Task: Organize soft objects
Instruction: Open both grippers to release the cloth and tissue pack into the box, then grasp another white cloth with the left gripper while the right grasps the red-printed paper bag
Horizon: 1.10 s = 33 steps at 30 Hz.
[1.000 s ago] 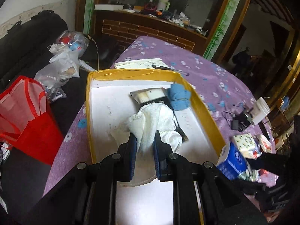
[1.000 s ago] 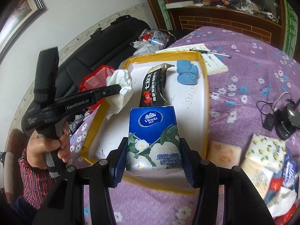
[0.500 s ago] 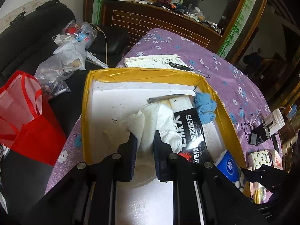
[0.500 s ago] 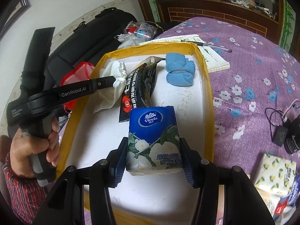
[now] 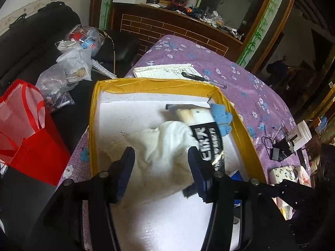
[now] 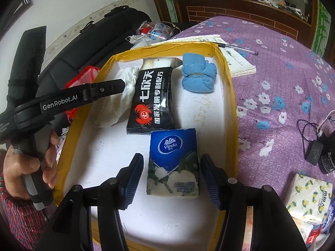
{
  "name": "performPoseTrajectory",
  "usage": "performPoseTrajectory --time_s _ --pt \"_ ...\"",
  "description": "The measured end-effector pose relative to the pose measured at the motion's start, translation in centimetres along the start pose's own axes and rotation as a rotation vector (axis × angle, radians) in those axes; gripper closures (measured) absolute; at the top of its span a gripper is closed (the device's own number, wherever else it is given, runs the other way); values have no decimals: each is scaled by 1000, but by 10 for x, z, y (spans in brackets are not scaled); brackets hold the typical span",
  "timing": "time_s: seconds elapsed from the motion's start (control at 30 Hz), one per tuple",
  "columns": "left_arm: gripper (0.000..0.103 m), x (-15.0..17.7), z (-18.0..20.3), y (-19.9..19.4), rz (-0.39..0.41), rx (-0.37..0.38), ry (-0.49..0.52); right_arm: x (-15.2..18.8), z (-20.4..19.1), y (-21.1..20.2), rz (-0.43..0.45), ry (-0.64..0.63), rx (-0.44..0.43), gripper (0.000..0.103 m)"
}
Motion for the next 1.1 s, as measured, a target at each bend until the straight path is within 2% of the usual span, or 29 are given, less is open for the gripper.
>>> performPoseTrajectory --time_s 0.2,0.47,0.63,0.77,0.97,1.0,1.07,1.1 --pt "51 9 14 -22 28 30 12 10 0 -25 40 5 -28 41" --pt "52 35 55 -48 59 104 62 49 16 -72 102 34 -96 40" --pt "52 59 94 -52 43 171 107 78 46 -99 127 62 -97 39" --pt "52 79 129 -52 17 197 163 98 75 -121 159 97 -96 39" --pt "51 118 202 -52 -43 249 322 124 138 -163 252 181 -68 36" --pt "50 123 213 -52 -50 261 356 127 149 -169 268 198 -65 33" --pt "32 135 242 -50 -57 275 437 134 180 -181 307 258 -39 31" --pt "29 140 255 -49 -53 274 469 136 192 -184 322 286 -29 31"
Point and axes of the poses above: each gripper's, at about its wrist camera, not at the fingertips, and y roughly the way its jaws point, z to its right, x to its underside, the point moved 4 cm from there along y, roughly the way its jaws point, and after that the axes turned 7 degrees about -z, right-handed, at the moved point
